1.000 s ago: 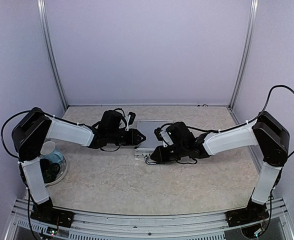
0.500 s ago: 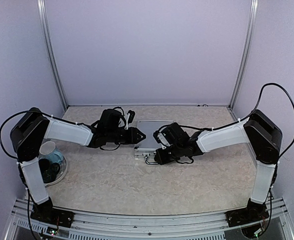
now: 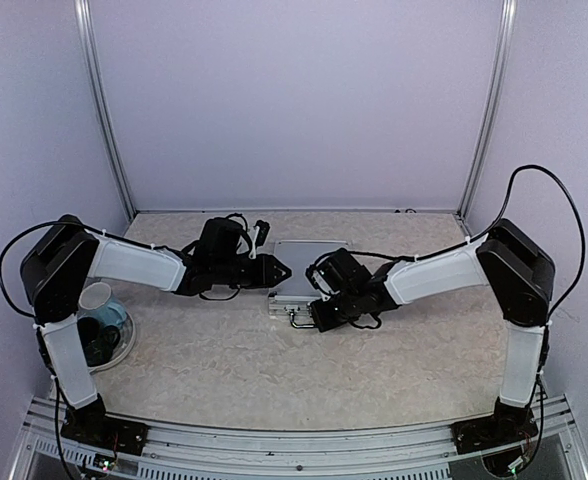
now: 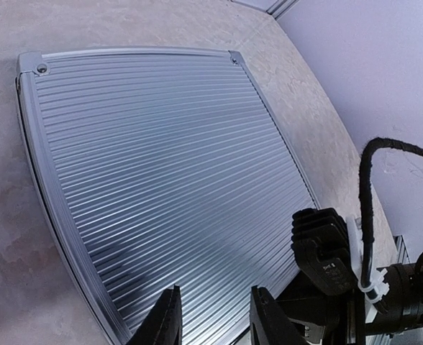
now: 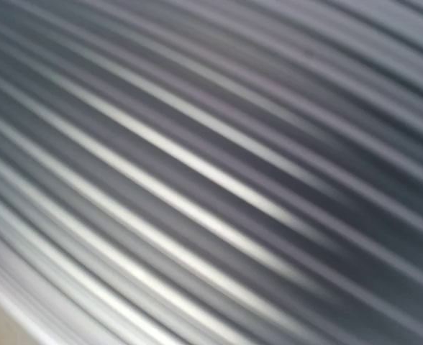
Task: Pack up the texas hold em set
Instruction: Press the middle-side button of the box on the chip case, then reset both arms
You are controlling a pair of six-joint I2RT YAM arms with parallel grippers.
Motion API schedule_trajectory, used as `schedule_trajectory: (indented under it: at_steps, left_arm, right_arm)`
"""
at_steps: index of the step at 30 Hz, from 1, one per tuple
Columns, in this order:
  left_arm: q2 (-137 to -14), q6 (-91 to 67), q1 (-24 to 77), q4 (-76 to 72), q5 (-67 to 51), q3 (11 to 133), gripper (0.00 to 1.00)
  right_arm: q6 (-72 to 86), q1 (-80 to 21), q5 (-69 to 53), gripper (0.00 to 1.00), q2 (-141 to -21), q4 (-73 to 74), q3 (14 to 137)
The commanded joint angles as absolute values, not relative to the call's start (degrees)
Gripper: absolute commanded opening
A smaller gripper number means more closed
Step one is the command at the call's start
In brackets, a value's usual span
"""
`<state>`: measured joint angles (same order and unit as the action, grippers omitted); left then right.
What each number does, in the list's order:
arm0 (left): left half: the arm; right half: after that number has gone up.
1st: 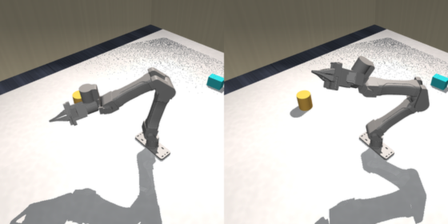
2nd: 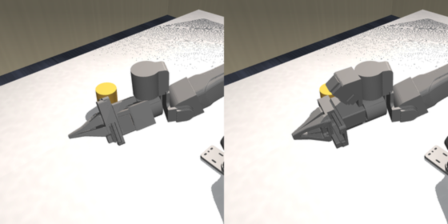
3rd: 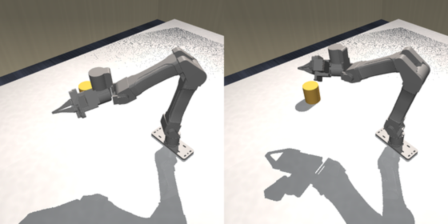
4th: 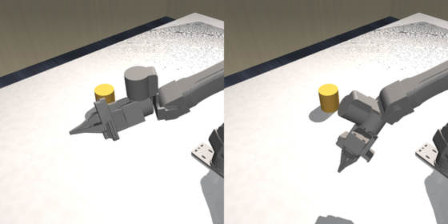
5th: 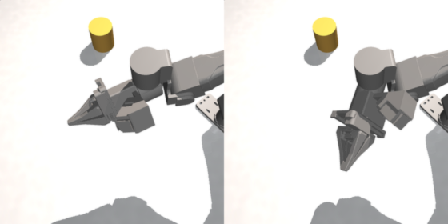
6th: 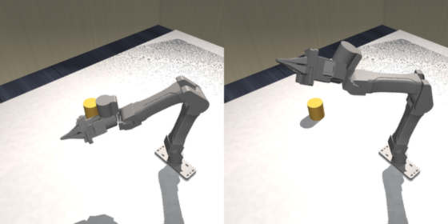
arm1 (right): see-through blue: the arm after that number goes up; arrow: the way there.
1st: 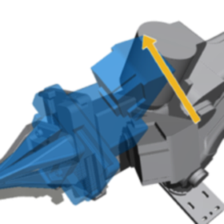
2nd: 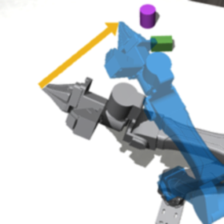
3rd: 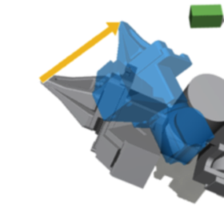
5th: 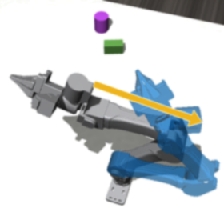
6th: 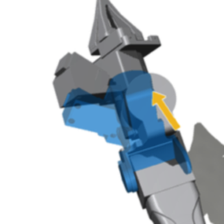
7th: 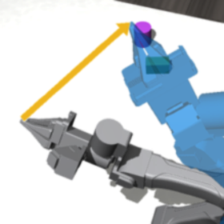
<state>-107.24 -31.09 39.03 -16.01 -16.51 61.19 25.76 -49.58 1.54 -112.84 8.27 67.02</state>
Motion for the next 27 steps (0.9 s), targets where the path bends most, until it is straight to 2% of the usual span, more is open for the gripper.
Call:
schedule_trajectory:
  at_steps: [1,3,7,9,10,13,15,16,17,22,27]
  left_arm:
    - [-105.9,-31.44,38.76,-15.94,-17.01,61.02,0.33]
    - [-104.79,-31.86,38.72,-15.42,-16.55,60.56,0.35]
    - [-99.02,-31.73,38.8,-11.24,-12.91,60.38,0.48]
    - [-94.42,-30.95,38.79,-7.57,-10.76,60.38,0.57]
    - [-91.87,-30.47,38.98,-5.62,-9.53,60.31,0.64]
    - [-83.96,-27.83,39.76,0.46,-5.25,59.24,0.97]
    - [-78.42,-26.11,40.13,5.2,-1.94,57.48,0.99]
    - [-74.28,-25.35,40.27,7.15,-0.58,56.15,0.99]
    - [-70.83,-24.69,40.31,8.86,1.42,54.8,0.99]
    - [-54.13,-22.76,40.09,14.72,8.49,47.17,0.99]
    - [-46.2,-20.78,38.94,16.83,12.25,45.67,0.99]
  right_arm:
    - [24.12,-48.79,8.29,0.06,-114.58,8.75,65.48]
    - [23.68,-48.86,7.43,0.07,-111.45,8.66,64.88]
    - [22.78,-49.38,4.99,0.1,-99.46,10.32,62.82]
    - [22.07,-49.47,4.73,0.16,-91.87,11.45,61.16]
    - [21.64,-49.47,5.5,0.22,-88.07,12.56,60.51]
    - [21.0,-49.41,10.7,0.59,-77.99,16.8,58.51]
    - [21.13,-49.34,15.43,0.8,-71.75,19.6,56.16]
    - [21.44,-49.28,18.08,0.94,-67.77,20.69,54.68]
    - [21.85,-49.24,20.78,0.98,-64.97,21.8,52.71]
    - [22.04,-49.03,32.0,0.99,-49.79,23.45,44.04]
    - [20.03,-48.55,36.23,0.99,-41.72,20.68,39.96]
